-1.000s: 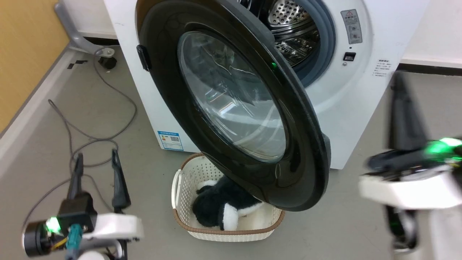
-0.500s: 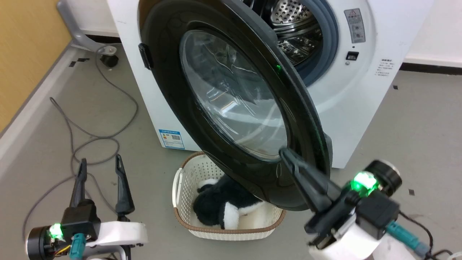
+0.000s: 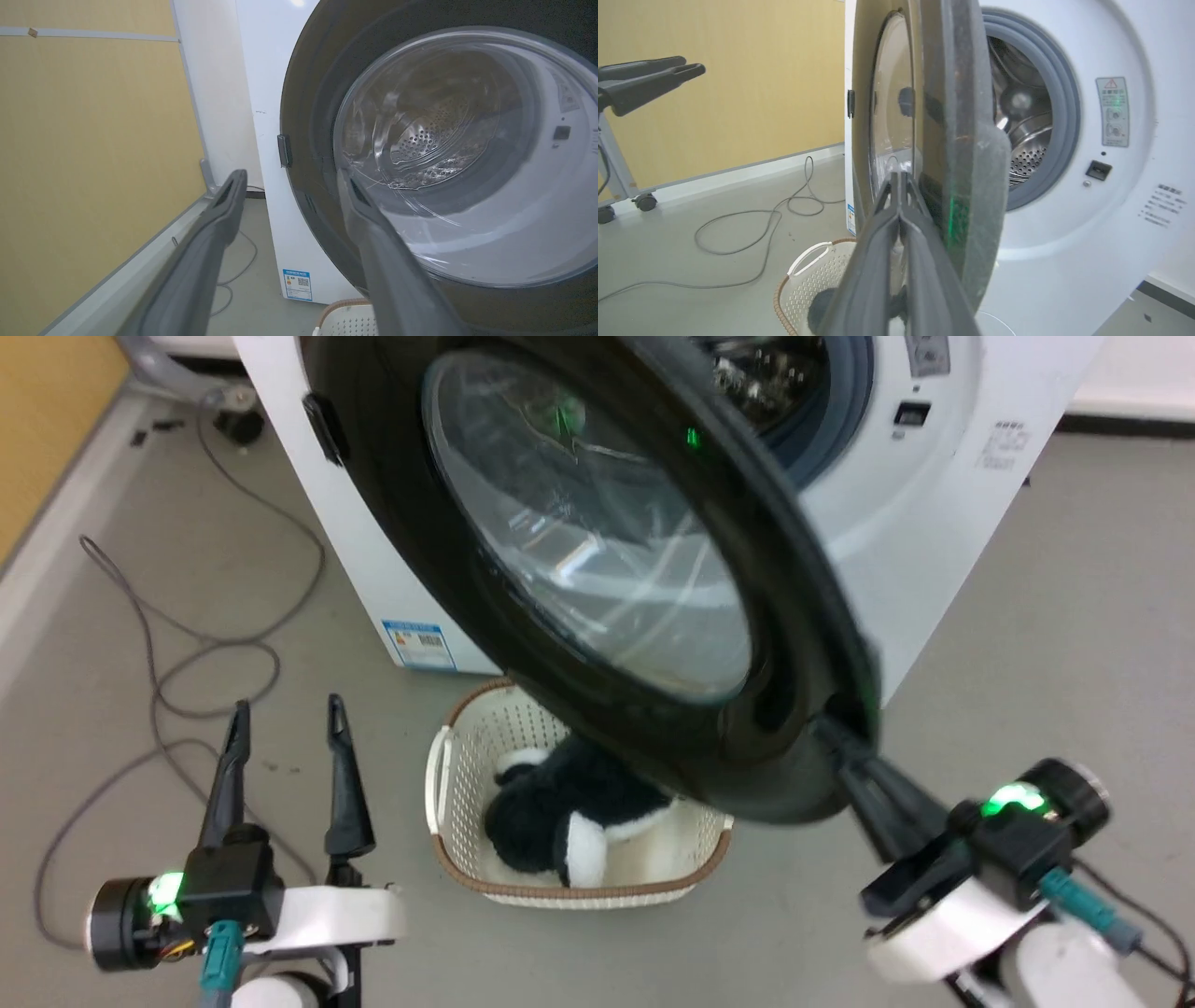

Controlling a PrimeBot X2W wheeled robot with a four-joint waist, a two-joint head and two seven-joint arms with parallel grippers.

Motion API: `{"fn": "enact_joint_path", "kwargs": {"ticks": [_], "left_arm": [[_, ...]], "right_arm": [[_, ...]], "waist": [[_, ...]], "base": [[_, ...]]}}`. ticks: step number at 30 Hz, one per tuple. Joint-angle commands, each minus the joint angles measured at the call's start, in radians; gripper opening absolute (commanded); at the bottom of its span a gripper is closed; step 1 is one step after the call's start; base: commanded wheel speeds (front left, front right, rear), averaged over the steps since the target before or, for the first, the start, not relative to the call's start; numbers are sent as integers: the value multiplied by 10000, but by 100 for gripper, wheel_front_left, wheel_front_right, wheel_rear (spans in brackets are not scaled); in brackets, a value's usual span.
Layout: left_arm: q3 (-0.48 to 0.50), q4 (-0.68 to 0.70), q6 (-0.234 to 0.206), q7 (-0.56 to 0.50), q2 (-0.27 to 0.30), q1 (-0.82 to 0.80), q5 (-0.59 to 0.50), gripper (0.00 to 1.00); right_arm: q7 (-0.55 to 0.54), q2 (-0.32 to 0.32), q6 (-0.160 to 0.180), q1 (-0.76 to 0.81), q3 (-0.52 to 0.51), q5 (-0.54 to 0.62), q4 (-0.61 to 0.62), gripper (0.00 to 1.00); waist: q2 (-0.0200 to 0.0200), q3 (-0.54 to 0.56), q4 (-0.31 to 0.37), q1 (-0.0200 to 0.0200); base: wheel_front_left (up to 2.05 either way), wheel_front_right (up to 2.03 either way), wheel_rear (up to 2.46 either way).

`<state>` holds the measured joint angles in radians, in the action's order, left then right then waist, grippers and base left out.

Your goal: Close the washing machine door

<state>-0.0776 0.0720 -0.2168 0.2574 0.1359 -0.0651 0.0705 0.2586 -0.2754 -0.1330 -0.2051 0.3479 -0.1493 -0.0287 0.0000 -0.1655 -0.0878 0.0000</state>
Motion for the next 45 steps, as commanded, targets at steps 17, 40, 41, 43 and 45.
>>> {"fn": "enact_joint_path", "kwargs": {"ticks": [17,40,41,43,45], "left_arm": [[-230,80,439,43,-608,-1479,-286,100],[-237,149,376,43,-835,-2208,-286,100],[-214,117,378,43,-836,-2187,-284,100],[-165,27,392,43,-839,-2103,-282,100],[-88,-65,393,43,-840,-1968,-291,100]], "right_arm": [[32,128,23,-3290,-2248,594,-2365,0],[32,274,23,-6860,-3888,1548,-5251,0],[32,328,23,-6785,-3909,1565,-5236,0],[32,423,23,-6551,-4020,1531,-5068,0],[32,522,23,-6173,-4003,1515,-4635,0]], "waist": [[0,-2207,-188,0],[0,-3289,-353,0],[0,-3208,-341,0],[0,-2985,-324,0],[0,-2717,-274,0]], "base": [[0,0,0],[0,0,0],[0,0,0],[0,0,0],[0,0,0]]}}
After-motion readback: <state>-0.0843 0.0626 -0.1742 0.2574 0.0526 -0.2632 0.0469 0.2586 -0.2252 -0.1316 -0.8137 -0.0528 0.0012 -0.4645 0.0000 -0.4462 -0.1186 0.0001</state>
